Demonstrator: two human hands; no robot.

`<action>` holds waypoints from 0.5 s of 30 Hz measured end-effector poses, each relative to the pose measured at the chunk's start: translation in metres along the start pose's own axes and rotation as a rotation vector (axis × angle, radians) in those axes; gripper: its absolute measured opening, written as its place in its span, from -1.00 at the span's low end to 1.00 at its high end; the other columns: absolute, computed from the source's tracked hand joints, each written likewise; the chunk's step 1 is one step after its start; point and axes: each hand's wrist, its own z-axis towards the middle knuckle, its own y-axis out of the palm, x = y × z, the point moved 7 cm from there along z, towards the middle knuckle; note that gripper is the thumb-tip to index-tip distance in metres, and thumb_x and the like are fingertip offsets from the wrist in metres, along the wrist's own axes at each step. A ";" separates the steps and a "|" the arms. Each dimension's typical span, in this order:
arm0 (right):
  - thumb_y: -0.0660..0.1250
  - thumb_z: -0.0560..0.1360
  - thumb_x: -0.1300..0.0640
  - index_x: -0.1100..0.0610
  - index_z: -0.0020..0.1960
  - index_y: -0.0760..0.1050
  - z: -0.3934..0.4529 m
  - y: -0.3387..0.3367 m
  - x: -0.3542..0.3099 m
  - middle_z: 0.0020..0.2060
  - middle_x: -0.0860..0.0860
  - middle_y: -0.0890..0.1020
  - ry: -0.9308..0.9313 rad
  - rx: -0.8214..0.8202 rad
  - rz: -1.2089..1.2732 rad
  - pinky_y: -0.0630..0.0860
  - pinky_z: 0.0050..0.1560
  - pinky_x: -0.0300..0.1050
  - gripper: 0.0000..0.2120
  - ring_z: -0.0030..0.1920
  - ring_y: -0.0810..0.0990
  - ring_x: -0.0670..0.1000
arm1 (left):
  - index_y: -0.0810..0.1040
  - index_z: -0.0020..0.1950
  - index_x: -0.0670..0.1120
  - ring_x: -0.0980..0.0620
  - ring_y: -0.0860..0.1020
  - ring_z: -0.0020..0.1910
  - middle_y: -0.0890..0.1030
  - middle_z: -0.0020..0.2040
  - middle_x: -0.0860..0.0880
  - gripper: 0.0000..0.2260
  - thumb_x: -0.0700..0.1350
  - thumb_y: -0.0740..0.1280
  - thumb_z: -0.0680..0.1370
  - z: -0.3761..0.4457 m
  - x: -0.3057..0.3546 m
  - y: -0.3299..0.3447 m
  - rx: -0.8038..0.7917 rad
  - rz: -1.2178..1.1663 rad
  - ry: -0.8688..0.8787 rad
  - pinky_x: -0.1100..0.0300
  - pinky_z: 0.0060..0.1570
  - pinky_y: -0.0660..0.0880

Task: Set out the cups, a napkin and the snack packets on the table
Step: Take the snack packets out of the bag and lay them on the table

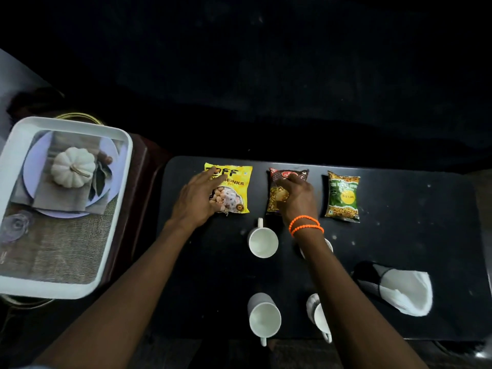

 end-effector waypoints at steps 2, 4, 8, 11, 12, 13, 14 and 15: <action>0.40 0.52 0.37 0.05 0.43 0.54 -0.001 0.004 0.003 0.53 0.08 0.41 0.017 0.003 0.008 0.44 0.43 0.08 -0.48 0.54 0.29 0.21 | 0.36 0.61 0.06 -0.12 0.22 0.64 0.26 0.67 -0.02 -0.21 -0.15 0.61 0.44 0.001 0.002 0.000 0.017 -0.005 0.001 -0.08 0.58 0.23; 0.43 0.52 0.34 0.03 0.42 0.54 -0.002 0.007 0.002 0.53 0.07 0.41 0.024 0.012 0.013 0.45 0.42 0.10 -0.49 0.55 0.26 0.21 | 0.37 0.61 0.06 -0.11 0.22 0.64 0.28 0.67 -0.02 -0.20 -0.16 0.62 0.43 0.004 0.002 -0.001 0.022 -0.005 0.003 -0.06 0.57 0.24; 0.45 0.50 0.33 0.03 0.42 0.55 -0.001 0.009 0.006 0.52 0.06 0.44 0.026 0.017 -0.012 0.47 0.38 0.10 -0.48 0.55 0.27 0.20 | 0.37 0.61 0.06 -0.12 0.22 0.64 0.27 0.67 -0.02 -0.19 -0.16 0.62 0.42 0.006 -0.001 0.003 0.017 0.033 0.011 -0.10 0.56 0.26; 0.48 0.49 0.29 0.03 0.42 0.54 0.001 0.012 0.011 0.52 0.07 0.44 0.010 -0.009 -0.006 0.45 0.40 0.10 -0.48 0.52 0.29 0.21 | 0.36 0.61 0.05 -0.13 0.22 0.64 0.27 0.67 -0.03 -0.20 -0.16 0.62 0.43 0.008 -0.002 0.007 0.017 0.043 0.007 -0.12 0.56 0.24; 0.48 0.49 0.28 0.03 0.42 0.54 0.001 0.013 0.012 0.52 0.08 0.44 0.016 -0.023 0.003 0.45 0.42 0.10 -0.48 0.52 0.29 0.22 | 0.35 0.61 0.06 -0.13 0.20 0.65 0.25 0.68 -0.03 -0.19 -0.15 0.61 0.43 0.008 -0.001 0.006 0.005 0.064 -0.002 -0.15 0.57 0.22; 0.48 0.49 0.25 0.03 0.42 0.54 0.001 0.014 0.013 0.52 0.08 0.43 0.019 -0.031 0.015 0.45 0.43 0.12 -0.49 0.52 0.30 0.22 | 0.32 0.63 0.08 -0.13 0.16 0.67 0.22 0.69 -0.02 -0.17 -0.13 0.61 0.43 0.008 -0.002 0.007 -0.002 0.093 -0.006 -0.19 0.58 0.20; 0.47 0.51 0.20 0.03 0.42 0.53 -0.001 0.013 0.012 0.53 0.08 0.42 0.019 -0.042 0.016 0.43 0.44 0.13 -0.51 0.52 0.30 0.21 | 0.27 0.65 0.10 -0.12 0.11 0.68 0.18 0.70 -0.02 -0.15 -0.10 0.61 0.44 0.007 0.000 0.006 -0.011 0.132 -0.008 -0.22 0.58 0.16; 0.45 0.54 0.14 0.05 0.44 0.51 -0.003 0.011 0.012 0.54 0.08 0.41 0.011 -0.032 0.014 0.41 0.46 0.14 -0.53 0.53 0.31 0.21 | 0.22 0.66 0.12 -0.11 0.06 0.70 0.14 0.71 -0.01 -0.12 -0.07 0.60 0.44 0.006 0.001 0.005 0.001 0.157 -0.001 -0.23 0.58 0.13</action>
